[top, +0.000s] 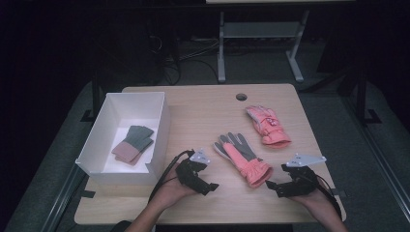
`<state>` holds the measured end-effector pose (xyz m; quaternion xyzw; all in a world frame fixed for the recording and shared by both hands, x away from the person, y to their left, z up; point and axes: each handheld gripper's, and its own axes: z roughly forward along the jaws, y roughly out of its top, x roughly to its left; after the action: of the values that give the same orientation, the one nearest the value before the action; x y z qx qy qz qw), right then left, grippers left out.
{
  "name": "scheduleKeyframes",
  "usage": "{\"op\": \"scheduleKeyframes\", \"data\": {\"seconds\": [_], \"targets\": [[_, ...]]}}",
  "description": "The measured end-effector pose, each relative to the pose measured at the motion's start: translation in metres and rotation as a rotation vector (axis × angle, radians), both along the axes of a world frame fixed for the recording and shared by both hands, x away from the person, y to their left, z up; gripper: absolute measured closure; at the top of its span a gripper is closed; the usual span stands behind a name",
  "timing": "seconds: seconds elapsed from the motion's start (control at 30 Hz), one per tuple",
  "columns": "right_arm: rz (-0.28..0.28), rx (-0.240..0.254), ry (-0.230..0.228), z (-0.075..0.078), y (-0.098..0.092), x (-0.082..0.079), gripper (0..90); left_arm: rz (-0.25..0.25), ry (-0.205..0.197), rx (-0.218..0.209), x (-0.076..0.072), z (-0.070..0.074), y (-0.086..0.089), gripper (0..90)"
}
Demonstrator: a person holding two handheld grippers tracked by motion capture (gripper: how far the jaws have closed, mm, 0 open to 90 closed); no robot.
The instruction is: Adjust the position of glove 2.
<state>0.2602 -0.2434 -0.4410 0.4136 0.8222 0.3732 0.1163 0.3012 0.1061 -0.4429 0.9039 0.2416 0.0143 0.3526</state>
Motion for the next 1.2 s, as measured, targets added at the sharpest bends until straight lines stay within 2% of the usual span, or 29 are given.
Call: {"op": "scheduleKeyframes", "data": {"seconds": [0.13, 0.17, 0.3, 0.37, 0.4, 0.47, 0.5, 0.53, 0.73, 0.87, 0.97, 1.03, 1.2], "targets": [[-0.006, -0.002, 0.001, 0.003, -0.001, 0.005, 13.7, 0.032, -0.012, 0.004, -0.004, -0.002, 0.007, 13.6], [-0.008, -0.006, 0.000, 0.004, -0.001, 0.008, 13.7, 0.020, -0.023, 0.023, -0.004, -0.002, 0.009, 13.5], [-0.023, 0.012, 0.005, 0.010, -0.002, 0.019, 14.9, 0.031, -0.037, 0.014, -0.007, -0.003, 0.013, 13.5], [-0.035, 0.017, 0.006, 0.014, -0.003, 0.025, 16.3, 0.047, -0.038, -0.006, -0.008, -0.003, 0.015, 13.5], [-0.036, 0.020, 0.003, 0.016, -0.003, 0.028, 16.5, 0.041, -0.042, 0.007, -0.008, -0.003, 0.017, 13.5], [-0.049, 0.023, 0.004, 0.018, -0.004, 0.034, 16.8, 0.058, -0.046, -0.006, -0.009, -0.004, 0.019, 13.4], [-0.050, 0.023, 0.001, 0.019, -0.005, 0.038, 17.9, 0.051, -0.047, 0.006, -0.009, -0.004, 0.021, 13.5], [-0.055, 0.022, 0.004, 0.021, -0.005, 0.041, 18.4, 0.063, -0.047, -0.002, -0.010, -0.005, 0.021, 13.5], [-0.076, 0.025, 0.003, 0.025, -0.007, 0.059, 20.3, 0.061, -0.061, 0.006, -0.006, -0.005, 0.026, 13.5], [-0.098, 0.024, -0.007, 0.029, -0.007, 0.072, 23.2, 0.085, -0.049, -0.015, -0.007, -0.007, 0.026, 13.5], [-0.125, 0.016, -0.012, 0.031, -0.008, 0.084, 26.6, 0.073, -0.051, 0.004, -0.007, -0.007, 0.026, 13.6], [-0.143, 0.005, -0.009, 0.032, -0.008, 0.091, 27.7, 0.077, -0.053, -0.005, -0.007, -0.008, 0.024, 13.6], [-0.164, -0.012, -0.010, 0.033, -0.008, 0.112, 34.4, 0.066, -0.048, 0.008, -0.006, -0.009, 0.025, 13.6]]}}
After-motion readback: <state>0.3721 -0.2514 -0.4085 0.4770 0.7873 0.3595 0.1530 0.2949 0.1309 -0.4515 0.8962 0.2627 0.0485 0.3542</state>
